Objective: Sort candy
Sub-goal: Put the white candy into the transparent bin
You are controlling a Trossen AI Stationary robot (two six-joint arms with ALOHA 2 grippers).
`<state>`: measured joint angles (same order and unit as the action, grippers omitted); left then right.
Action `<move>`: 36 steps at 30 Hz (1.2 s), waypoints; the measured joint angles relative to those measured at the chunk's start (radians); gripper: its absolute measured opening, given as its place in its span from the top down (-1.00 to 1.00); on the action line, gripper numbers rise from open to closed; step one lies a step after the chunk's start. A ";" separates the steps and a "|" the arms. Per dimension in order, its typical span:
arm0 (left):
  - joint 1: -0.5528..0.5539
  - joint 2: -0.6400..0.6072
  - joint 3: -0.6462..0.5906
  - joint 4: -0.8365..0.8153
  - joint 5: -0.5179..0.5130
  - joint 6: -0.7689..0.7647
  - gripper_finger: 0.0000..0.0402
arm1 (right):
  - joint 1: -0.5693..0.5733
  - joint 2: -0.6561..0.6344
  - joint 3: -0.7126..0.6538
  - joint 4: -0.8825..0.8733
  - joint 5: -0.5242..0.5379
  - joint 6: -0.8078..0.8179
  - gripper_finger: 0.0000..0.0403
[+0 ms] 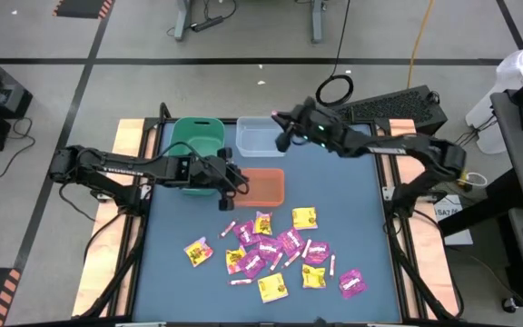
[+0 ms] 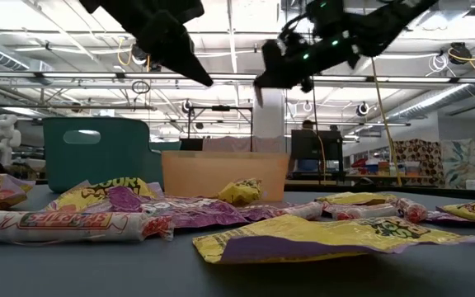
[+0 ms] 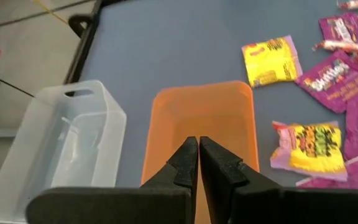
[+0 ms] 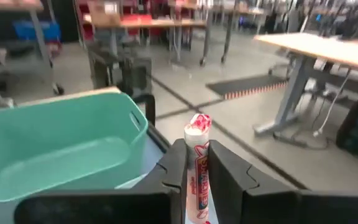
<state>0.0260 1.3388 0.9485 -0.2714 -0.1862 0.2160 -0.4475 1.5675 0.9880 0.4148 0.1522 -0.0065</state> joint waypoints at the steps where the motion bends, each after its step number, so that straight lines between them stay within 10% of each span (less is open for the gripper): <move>1: 0.000 0.000 0.000 -0.011 0.002 0.000 0.88 | -0.011 0.030 0.031 -0.031 -0.008 -0.002 0.80; 15: 0.000 0.000 0.000 -0.116 0.035 -0.027 0.88 | -0.056 0.352 0.317 -0.345 -0.032 -0.044 0.80; 36: 0.000 0.000 0.000 -0.123 0.056 -0.027 0.88 | -0.053 0.384 0.316 -0.455 -0.052 -0.009 0.80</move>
<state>0.0257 1.3384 0.9485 -0.3946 -0.1307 0.1890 -0.5001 1.9511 1.3043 -0.0406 0.1000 -0.0158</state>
